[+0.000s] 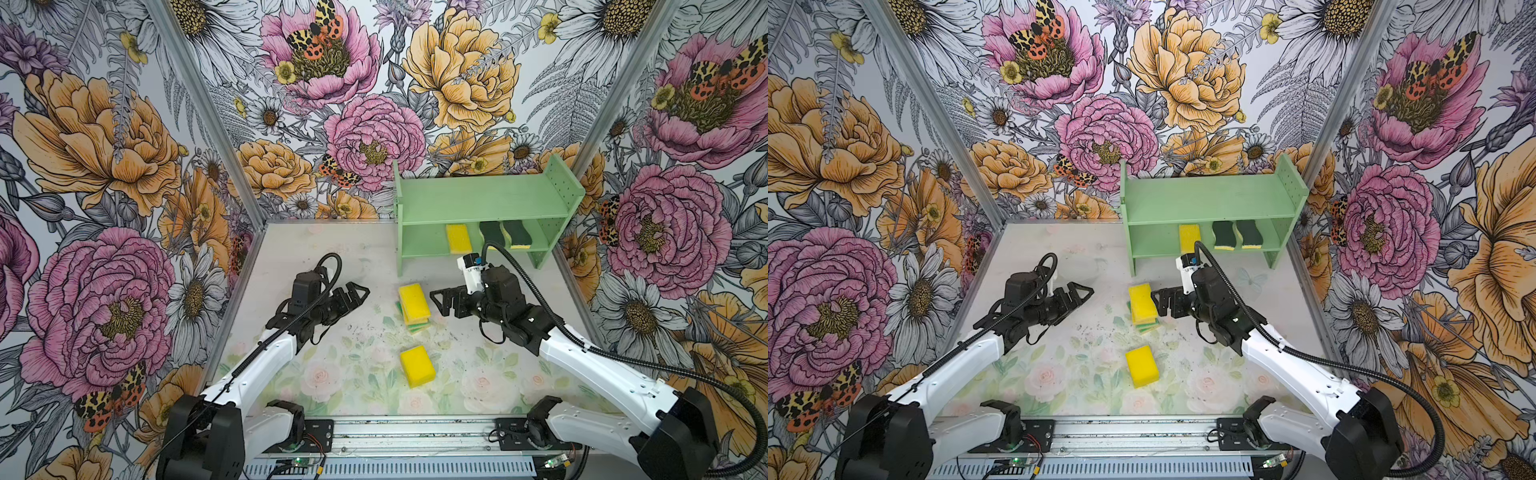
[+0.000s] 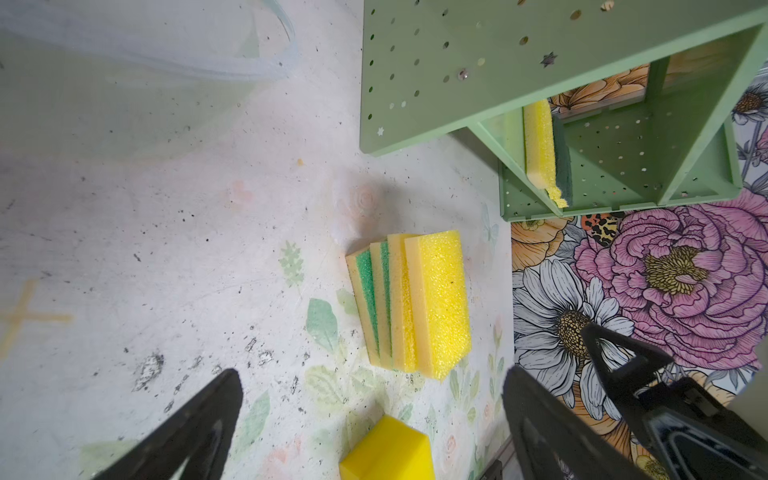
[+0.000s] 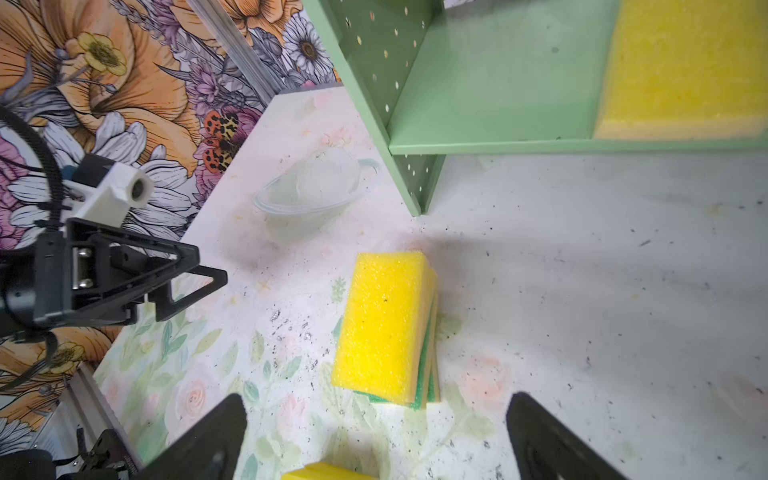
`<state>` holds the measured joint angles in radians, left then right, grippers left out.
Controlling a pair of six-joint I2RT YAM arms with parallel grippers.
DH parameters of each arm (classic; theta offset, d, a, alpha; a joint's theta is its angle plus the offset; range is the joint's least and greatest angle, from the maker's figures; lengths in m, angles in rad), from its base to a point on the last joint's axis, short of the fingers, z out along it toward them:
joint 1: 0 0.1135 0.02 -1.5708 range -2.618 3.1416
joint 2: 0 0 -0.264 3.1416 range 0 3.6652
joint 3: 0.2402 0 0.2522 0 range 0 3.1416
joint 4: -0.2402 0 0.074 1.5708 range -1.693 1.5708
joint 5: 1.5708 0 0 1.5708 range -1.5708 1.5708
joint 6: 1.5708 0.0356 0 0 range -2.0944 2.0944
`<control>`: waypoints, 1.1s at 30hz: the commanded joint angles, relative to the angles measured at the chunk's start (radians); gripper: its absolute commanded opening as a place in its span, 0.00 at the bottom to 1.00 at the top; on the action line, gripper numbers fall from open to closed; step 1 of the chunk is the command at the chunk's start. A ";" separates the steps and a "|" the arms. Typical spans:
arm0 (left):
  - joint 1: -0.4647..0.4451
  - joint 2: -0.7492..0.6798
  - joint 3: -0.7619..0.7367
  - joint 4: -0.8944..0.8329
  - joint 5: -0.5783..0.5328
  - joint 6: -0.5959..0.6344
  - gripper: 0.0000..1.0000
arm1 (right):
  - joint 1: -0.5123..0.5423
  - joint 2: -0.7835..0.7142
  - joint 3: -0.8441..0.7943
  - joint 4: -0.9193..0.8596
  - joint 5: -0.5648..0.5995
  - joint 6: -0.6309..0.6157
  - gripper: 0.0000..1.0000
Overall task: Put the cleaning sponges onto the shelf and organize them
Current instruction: 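Move the right gripper over the yellow sponge stack on the table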
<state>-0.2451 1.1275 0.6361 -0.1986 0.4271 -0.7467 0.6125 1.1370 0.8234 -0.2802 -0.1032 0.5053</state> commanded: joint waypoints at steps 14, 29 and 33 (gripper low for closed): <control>-0.009 -0.017 0.011 -0.002 -0.028 -0.013 0.99 | 0.230 0.254 0.107 -0.043 0.313 0.081 0.99; -0.008 -0.009 -0.002 0.019 -0.031 -0.017 0.99 | 0.283 0.341 0.154 -0.074 0.387 0.108 0.97; -0.013 0.000 -0.003 0.026 -0.028 -0.019 0.99 | 0.286 0.365 0.167 -0.077 0.384 0.100 0.97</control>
<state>-0.2516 1.1275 0.6361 -0.2008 0.4149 -0.7605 0.8894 1.4872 0.9565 -0.3485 0.2543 0.6029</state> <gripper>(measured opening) 0.989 0.971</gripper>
